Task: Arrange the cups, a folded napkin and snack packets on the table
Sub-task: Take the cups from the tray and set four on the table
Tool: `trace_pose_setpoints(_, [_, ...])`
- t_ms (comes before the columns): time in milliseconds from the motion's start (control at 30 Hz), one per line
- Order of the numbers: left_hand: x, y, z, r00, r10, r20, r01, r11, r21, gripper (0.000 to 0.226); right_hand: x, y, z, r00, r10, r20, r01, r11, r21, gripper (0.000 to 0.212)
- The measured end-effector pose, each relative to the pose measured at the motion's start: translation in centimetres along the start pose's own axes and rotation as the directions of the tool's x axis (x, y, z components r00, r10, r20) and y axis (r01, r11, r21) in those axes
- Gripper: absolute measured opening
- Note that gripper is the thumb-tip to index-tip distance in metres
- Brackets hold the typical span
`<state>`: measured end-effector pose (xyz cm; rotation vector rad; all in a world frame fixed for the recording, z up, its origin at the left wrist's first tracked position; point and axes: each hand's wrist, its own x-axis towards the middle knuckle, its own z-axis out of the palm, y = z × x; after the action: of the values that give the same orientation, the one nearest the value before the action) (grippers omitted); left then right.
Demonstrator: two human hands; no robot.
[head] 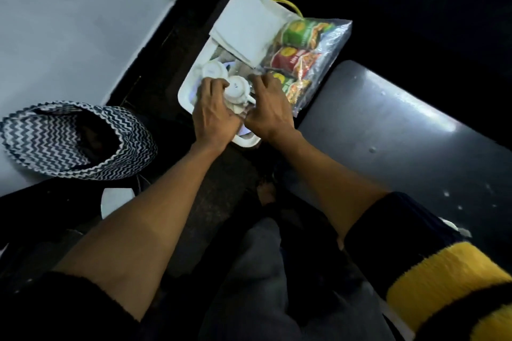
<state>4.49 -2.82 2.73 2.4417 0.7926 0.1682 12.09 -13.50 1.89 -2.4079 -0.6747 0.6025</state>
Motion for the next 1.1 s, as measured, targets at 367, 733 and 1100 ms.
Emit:
trace_pose_setpoints(367, [9.2,-5.5,3.1,0.918,-0.01,0.398,-0.152,0.915,0.375,0.073,6.0,-0.2,5.3,0.981,-0.026,0.193,0.08,0.958,-0.274,0.092])
trace_pose_setpoints(733, [8.3,-6.6,1.2,0.974,-0.135,0.18,0.101,0.977,0.186,0.057,4.2,-0.4,3.8,0.995,-0.101,0.021,0.102,0.994,-0.044,0.077])
trace_pose_setpoints(1100, [-1.1,-0.7,2.6,0.699,-0.548,0.459,0.672,0.285,-0.683,0.025,-5.7,7.5,-0.8,0.896,0.432,0.102,-0.331,0.496,0.803,0.073])
